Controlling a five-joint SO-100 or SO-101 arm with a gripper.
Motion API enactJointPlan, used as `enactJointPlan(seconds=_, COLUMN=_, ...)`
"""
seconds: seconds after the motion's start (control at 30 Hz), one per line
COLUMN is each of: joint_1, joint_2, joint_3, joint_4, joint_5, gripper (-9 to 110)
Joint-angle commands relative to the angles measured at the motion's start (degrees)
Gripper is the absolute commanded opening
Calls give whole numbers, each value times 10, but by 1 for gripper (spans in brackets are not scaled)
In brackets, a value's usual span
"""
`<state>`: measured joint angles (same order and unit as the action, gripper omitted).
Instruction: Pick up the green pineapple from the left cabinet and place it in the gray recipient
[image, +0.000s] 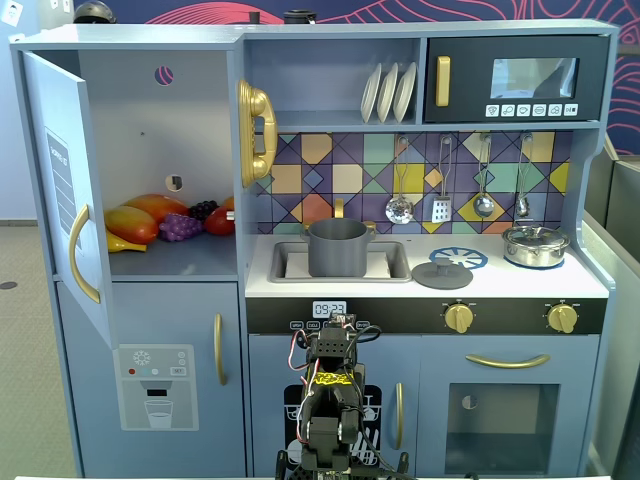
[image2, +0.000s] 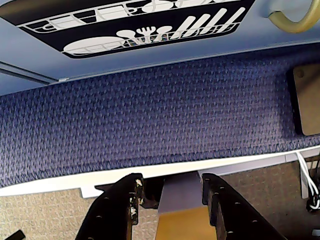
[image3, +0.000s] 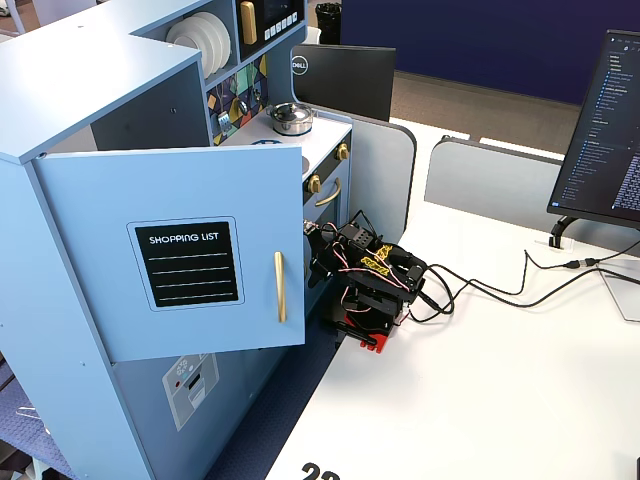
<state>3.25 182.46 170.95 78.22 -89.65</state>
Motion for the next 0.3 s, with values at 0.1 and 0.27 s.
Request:
enactJointPlan(seconds=0.1, joint_1=-18, joint_2=-4, joint_3=11, joint_4=95, joint_5=21, gripper=6)
enactJointPlan(seconds=0.27, joint_1=-18, joint_2=-4, joint_3=11, joint_4=95, joint_5=23, gripper=6)
